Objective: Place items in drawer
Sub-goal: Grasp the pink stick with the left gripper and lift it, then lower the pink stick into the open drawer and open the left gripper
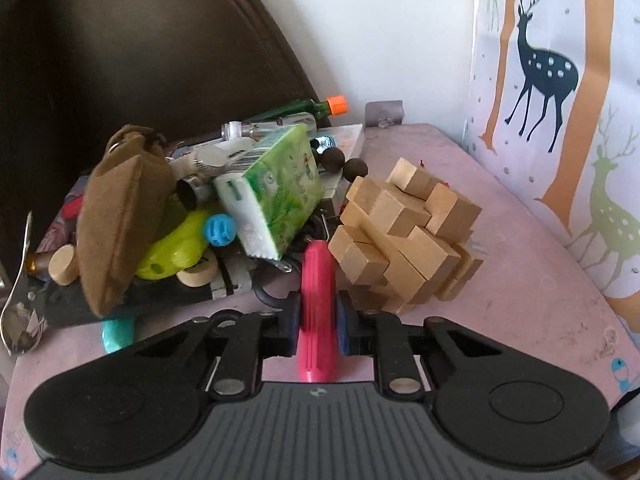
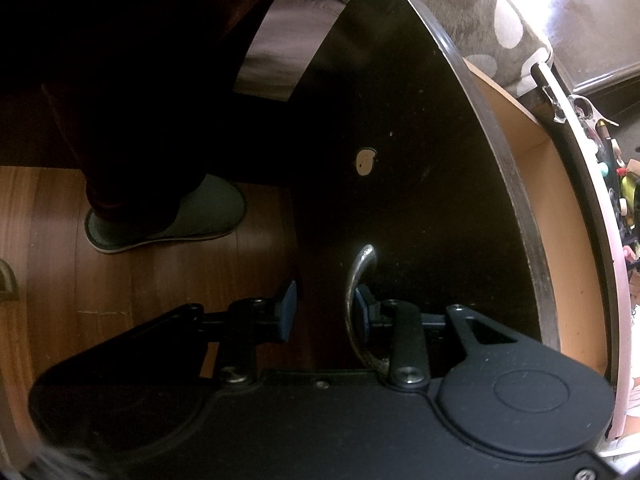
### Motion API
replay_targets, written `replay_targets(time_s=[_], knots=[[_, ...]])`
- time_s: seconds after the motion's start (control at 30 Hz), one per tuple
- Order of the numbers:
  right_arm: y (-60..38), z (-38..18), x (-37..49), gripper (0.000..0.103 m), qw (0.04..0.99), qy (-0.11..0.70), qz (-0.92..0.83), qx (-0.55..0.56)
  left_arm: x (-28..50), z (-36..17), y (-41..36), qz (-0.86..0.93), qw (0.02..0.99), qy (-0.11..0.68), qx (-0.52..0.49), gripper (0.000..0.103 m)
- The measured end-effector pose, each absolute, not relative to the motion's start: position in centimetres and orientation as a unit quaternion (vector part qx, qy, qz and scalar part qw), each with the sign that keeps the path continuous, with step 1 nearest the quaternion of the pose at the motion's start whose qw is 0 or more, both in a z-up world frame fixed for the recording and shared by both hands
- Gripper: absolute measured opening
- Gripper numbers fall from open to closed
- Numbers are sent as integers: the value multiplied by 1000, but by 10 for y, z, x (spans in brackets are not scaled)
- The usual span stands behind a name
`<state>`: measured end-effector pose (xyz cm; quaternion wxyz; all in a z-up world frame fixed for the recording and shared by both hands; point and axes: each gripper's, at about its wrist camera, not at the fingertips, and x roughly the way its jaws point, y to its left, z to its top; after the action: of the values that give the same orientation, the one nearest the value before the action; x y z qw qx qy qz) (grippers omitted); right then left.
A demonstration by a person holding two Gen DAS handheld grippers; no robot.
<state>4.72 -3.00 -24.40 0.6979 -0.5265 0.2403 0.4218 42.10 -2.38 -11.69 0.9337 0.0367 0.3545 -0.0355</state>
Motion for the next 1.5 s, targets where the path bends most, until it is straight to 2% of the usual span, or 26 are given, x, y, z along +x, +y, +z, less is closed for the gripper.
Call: replay_targets(time_s=[0.3,0.57,1.17,1.4,1.43,1.5], knots=[[-25,-243,49,32,700,244,418,-525,371,-96,-10,-46,941,335,13,17],[-24,-243,50,32,700,245,417,-526,293,-81,-9,-85,939,332,20,17],[-12,-243,51,32,706,254,405,-522,284,-228,-53,-143,815,524,200,17],[-13,-245,51,32,706,252,406,-522,289,-256,-55,-137,808,534,209,17],[-13,-245,51,32,706,252,406,-522,289,-256,-54,-135,809,531,211,22],[-13,-245,51,32,706,252,406,-523,288,-256,-52,-133,810,531,209,57]])
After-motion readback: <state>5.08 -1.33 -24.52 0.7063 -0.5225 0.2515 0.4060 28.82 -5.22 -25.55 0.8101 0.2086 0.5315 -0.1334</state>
